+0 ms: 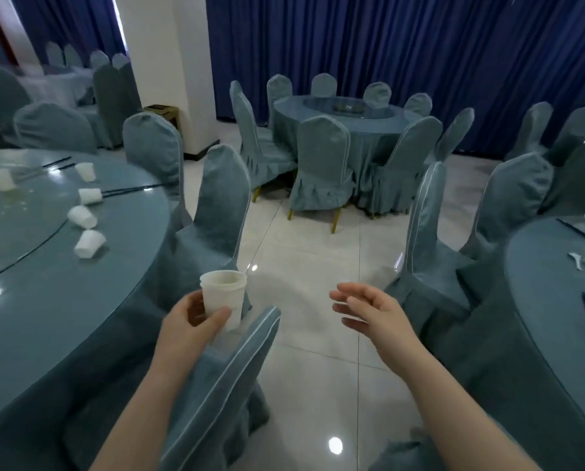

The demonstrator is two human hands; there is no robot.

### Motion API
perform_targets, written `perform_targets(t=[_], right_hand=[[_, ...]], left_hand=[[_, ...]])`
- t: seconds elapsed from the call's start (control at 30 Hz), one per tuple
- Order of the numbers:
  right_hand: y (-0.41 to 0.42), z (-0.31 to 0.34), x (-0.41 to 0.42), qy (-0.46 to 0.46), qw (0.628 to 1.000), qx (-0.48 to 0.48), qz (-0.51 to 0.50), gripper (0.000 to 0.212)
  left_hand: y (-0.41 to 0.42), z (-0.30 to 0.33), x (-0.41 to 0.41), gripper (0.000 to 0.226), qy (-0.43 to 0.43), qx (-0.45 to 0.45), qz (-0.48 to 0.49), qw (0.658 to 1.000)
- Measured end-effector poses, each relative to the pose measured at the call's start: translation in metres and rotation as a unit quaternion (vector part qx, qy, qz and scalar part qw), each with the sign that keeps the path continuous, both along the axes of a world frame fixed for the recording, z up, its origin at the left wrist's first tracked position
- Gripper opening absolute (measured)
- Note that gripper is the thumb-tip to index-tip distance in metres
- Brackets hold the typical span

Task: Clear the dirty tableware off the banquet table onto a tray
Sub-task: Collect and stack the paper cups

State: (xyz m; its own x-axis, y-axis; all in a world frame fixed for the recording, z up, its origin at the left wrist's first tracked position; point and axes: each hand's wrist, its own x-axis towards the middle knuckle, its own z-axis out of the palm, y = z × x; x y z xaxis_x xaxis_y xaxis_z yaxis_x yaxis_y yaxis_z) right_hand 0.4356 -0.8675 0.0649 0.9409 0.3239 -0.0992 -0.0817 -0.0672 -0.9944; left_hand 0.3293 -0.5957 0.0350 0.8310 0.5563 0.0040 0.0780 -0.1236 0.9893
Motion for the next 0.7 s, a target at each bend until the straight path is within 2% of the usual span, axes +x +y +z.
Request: perform_targets(t=[0.1, 0.33, 0.47, 0.7], right_hand=[[-0.008, -0.007, 0.083, -0.008, 1.0, -0.011, 0.009, 0.024], [0.015, -0.023, 0.278, 0.028, 0.996, 0.006, 0.084, 0.022], [0.073, -0.026, 0.362, 0.049, 0.987, -0.001, 0.152, 0.022], [0.215, -0.046, 0.452, 0.042, 0.959, -0.043, 0.277, 0.02]], left_hand=[[-0.005, -0.004, 0.074, 0.041, 0.012, 0.017, -0.006, 1.0], [-0.003, -0.022, 0.208, 0.05, 0.039, 0.041, 0.089, 0.994], [0.02, -0.031, 0.254, 0.051, 0.041, 0.022, 0.182, 0.982], [0.092, -0.053, 0.313, 0.047, 0.042, -0.017, 0.3, 0.953]])
